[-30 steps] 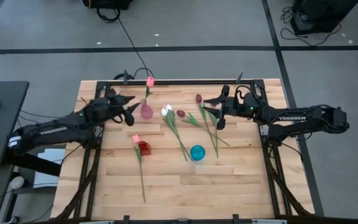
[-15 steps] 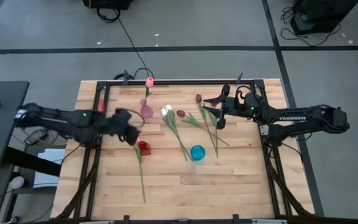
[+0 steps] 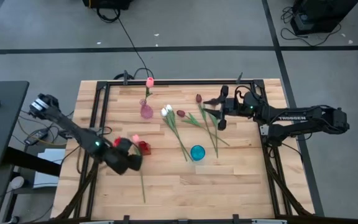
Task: Sort flowers into vase by color
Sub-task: Put the pink flower into the pink vase
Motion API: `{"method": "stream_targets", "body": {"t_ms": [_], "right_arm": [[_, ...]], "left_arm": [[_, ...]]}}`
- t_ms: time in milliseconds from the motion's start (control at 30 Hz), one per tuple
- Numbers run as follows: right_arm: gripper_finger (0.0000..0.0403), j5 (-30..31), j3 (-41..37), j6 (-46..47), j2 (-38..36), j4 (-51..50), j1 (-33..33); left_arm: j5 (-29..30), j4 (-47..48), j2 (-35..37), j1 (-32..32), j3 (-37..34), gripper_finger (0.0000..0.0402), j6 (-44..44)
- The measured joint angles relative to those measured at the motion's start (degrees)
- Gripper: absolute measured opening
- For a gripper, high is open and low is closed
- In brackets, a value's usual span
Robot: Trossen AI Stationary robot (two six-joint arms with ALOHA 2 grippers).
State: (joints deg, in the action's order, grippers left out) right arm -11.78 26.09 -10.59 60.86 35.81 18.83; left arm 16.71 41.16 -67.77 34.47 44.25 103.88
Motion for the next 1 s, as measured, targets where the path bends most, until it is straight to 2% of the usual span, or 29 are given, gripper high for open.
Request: {"method": "stream_targets", "body": {"t_ms": [200,400,800,1000], "right_arm": [[0.014,-2.21,0.0,1.63,0.0,0.05,-0.47],[0.014,-2.2,0.0,1.56,0.0,0.05,-1.52],[0.014,-1.83,0.0,1.49,0.0,-1.42,-1.53],[0.014,-1.83,0.0,1.47,-0.02,-1.27,-1.53]], "left_arm": [[-0.57,-4.59,-9.85,1.54,-0.02,0.0161,4.72],[-3.39,-5.73,-15.92,1.16,-0.04,0.0161,6.01],[-2.14,-4.89,-18.13,-2.91,-0.61,0.0158,5.59],[-5.06,-6.66,-19.6,-5.47,-0.61,0.0126,0.78]]}}
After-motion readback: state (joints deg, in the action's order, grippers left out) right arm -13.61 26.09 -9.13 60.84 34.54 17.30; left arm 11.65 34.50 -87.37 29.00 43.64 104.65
